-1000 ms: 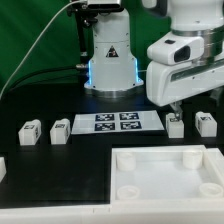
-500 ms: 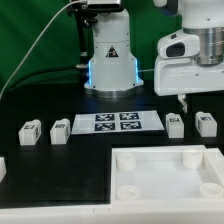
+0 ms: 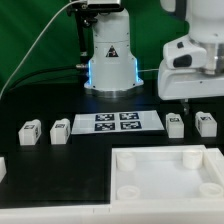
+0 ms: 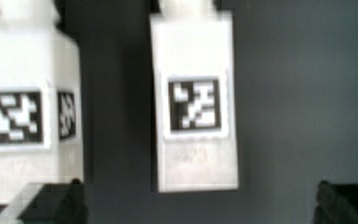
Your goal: Assemble one leg
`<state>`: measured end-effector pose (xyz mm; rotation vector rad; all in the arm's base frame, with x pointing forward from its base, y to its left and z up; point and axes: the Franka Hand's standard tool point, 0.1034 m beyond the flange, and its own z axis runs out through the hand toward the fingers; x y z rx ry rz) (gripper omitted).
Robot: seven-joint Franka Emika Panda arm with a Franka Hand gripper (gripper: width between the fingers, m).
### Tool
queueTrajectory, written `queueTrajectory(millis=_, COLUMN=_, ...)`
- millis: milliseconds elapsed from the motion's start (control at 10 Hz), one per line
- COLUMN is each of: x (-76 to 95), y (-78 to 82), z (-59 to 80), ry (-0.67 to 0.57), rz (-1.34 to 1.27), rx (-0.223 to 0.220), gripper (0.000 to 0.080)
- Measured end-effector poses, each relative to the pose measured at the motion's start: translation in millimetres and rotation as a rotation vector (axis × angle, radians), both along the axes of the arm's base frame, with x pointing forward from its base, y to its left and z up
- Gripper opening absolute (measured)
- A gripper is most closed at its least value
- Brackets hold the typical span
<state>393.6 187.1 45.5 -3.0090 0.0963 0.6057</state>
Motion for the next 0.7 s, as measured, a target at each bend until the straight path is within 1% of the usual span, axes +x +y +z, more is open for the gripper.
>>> queueTrajectory(millis=100, x=-5.0, y=-3.5, z=-0.3, ry=0.14, rz=0.023, rx=0.005, gripper=0.0649)
queueTrajectory(millis=300, x=-2.6, y=-5.7, z=-2.6, ry=0.364, rz=0.037, rx=0.016, gripper=0.0649)
queueTrajectory(millis=400, x=-4.8, y=-7.5, z=-2.9, ry=0.494, rz=0.051, rx=0.018, gripper=0.0649)
queueTrajectory(millis=500, x=1.7, y=-5.7, z=-9.4, ry=0.536, rz=0.051, rx=0.027, gripper=0.0649)
queueTrajectory(millis=600, x=4.2, y=-4.2, z=-12.4, ry=0.522, rz=0.048, rx=0.03, gripper=0.0649)
queueTrajectory(millis=700, x=1.7, y=-3.5, z=-12.9, ry=0.526, rz=0.051, rx=0.028, gripper=0.0649)
